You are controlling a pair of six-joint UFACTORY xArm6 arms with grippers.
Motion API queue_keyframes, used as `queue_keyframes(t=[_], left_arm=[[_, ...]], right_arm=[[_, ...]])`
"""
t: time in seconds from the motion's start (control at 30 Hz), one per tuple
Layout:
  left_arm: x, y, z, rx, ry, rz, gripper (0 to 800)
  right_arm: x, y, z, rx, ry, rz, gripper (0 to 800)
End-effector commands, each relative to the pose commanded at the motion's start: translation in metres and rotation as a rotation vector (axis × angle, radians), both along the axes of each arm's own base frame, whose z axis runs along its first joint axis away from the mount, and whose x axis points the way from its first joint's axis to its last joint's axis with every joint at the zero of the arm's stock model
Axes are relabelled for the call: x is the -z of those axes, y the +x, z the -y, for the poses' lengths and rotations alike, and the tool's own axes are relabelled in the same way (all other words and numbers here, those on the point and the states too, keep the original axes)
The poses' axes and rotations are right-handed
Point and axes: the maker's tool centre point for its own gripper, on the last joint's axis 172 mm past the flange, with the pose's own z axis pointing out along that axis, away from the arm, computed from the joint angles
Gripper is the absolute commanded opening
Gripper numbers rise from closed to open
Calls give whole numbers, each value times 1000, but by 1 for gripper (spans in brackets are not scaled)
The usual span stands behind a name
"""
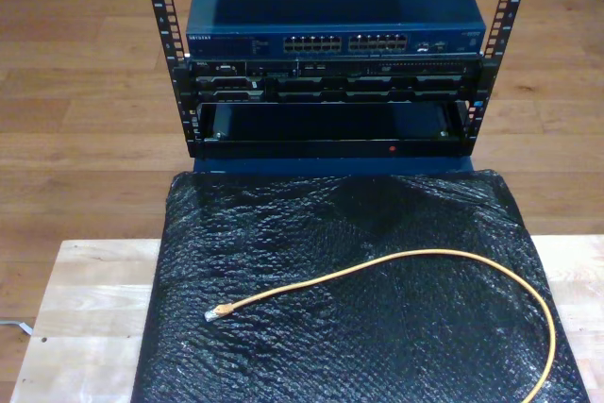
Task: Grab the cable and plug it in
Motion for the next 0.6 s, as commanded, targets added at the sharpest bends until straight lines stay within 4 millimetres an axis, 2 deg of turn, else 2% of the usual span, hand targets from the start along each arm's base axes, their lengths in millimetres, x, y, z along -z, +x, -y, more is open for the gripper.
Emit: queue_keyframes(t=[0.43, 0.6], left_arm=[[-4, 33, 22, -70, -18, -25, 800], [-6, 43, 31, -87, -14, -49, 800]], right_arm=[[-9, 31, -28, -31, 60, -40, 800], [-22, 42, -37, -25, 84, -41, 799]])
